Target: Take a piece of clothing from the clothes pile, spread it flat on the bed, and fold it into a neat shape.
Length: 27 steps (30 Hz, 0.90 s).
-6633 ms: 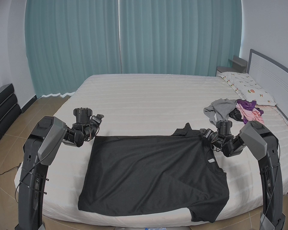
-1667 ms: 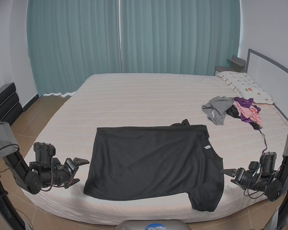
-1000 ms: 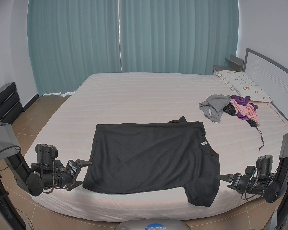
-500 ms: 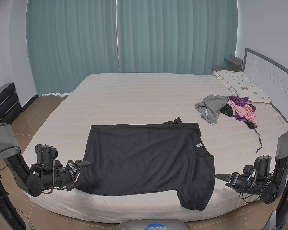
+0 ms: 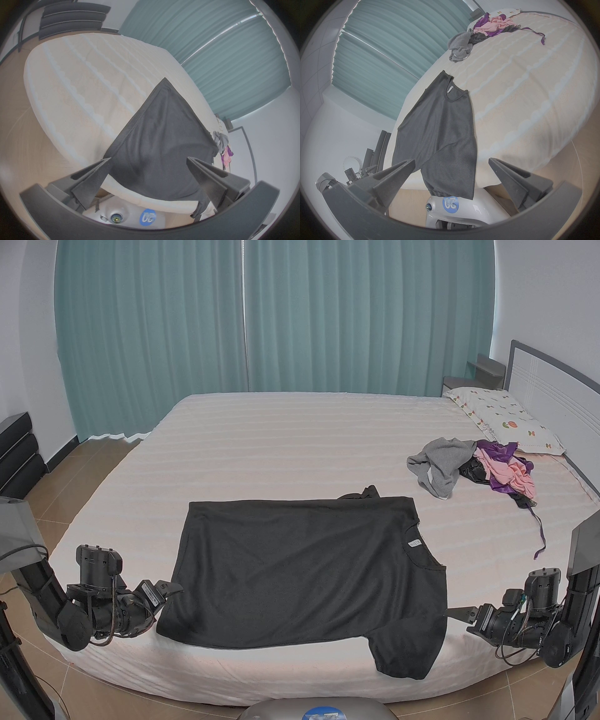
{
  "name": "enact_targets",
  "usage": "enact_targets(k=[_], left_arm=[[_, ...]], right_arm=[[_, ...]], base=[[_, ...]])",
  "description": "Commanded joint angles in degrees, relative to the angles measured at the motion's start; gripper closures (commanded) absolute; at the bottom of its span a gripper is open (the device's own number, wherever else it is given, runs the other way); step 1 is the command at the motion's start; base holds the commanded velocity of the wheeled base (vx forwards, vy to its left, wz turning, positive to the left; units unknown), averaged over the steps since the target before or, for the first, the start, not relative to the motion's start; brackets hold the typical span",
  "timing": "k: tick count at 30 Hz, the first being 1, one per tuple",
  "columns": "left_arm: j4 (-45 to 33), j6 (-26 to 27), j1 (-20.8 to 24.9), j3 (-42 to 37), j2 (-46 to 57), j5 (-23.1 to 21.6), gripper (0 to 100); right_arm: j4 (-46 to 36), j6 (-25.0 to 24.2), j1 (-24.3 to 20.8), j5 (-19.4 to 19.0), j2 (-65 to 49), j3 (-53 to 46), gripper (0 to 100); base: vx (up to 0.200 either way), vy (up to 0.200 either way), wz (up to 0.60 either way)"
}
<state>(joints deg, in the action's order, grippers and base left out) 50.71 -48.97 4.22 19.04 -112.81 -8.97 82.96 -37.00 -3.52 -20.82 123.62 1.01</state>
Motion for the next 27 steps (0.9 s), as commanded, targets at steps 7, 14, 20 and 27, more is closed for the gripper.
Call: enact_targets(k=[7, 14, 20, 27], left_arm=[[0.4, 5.0, -1.4, -1.5, -4.9, -1.5, 0], [2.6, 6.2, -2.0, -0.6, -8.4, -1.7, 0], [6.1, 6.3, -2.8, -1.6, -8.8, -1.9, 100], [6.6, 6.7, -3.1, -2.5, -8.8, -1.4, 100]], right_arm=[[0.0, 0.0, 0.0, -0.1, 0.4, -1.0, 0], [0.1, 0.0, 0.0, -0.3, 0.4, -1.0, 0], [0.1, 0.0, 0.0, -0.4, 0.4, -1.0, 0], [0.1, 0.0, 0.1, -0.4, 0.4, -1.0, 0]], base=[[0.000, 0.000, 0.00], [0.000, 0.000, 0.00], [0.000, 0.000, 0.00], [0.000, 0.000, 0.00]])
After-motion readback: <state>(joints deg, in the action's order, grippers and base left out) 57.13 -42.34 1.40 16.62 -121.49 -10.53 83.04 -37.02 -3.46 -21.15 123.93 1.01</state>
